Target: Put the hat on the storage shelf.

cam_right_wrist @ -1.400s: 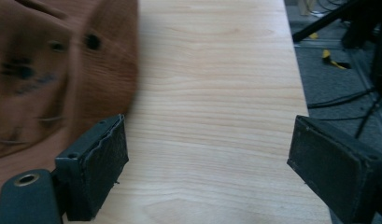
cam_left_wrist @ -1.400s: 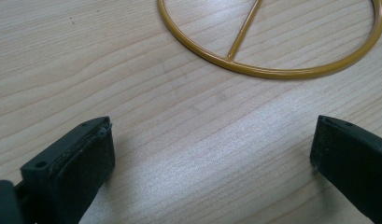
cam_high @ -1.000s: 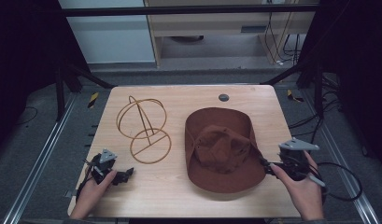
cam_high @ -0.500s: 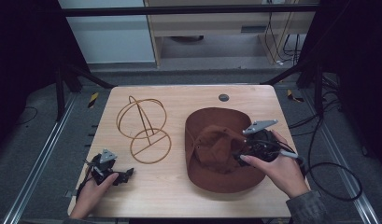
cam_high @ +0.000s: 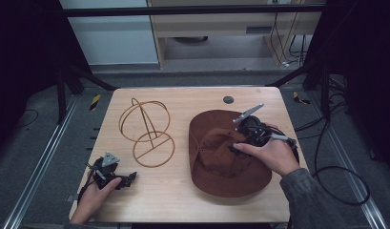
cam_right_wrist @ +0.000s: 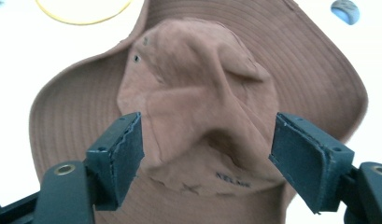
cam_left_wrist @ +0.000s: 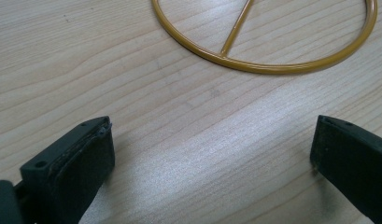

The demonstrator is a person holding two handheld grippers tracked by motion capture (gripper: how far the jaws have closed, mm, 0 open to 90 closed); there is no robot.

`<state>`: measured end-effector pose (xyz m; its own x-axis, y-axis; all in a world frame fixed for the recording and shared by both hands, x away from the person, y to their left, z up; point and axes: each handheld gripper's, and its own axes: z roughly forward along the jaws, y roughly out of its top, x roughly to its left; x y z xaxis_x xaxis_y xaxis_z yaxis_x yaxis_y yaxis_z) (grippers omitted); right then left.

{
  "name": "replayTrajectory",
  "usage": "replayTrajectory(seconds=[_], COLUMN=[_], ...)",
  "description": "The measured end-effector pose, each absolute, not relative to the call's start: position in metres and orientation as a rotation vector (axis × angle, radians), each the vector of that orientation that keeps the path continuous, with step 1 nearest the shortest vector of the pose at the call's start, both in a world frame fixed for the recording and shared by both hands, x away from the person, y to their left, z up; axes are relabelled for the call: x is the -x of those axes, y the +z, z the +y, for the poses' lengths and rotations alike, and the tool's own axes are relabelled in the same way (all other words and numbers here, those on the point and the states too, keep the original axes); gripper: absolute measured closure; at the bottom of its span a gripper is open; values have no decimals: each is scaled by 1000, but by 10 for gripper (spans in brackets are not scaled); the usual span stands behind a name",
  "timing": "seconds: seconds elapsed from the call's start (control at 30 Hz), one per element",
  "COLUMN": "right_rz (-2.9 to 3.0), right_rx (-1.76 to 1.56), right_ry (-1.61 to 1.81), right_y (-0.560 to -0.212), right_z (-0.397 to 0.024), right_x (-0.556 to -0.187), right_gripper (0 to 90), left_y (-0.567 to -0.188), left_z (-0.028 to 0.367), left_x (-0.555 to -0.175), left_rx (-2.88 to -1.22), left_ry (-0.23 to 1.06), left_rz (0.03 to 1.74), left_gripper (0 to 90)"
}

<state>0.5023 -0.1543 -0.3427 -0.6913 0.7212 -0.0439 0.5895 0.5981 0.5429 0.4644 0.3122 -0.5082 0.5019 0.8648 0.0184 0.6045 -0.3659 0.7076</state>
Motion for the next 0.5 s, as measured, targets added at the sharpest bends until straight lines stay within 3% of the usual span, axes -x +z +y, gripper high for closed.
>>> replayTrajectory(seconds=[0.3, 0.5], right_rz=[2611, 2640], right_rx=[-1057, -1060], right_ry=[710, 680], right_y=[-351, -367], right_z=[-135, -132], right_x=[-524, -540], right_gripper=[113, 197], left_y=[-509, -509], left_z=[313, 312], left_x=[-465, -465], left_rx=[-2101, -2099], left_ry=[521, 520], left_rz=[1187, 1190], left_gripper=[0, 0])
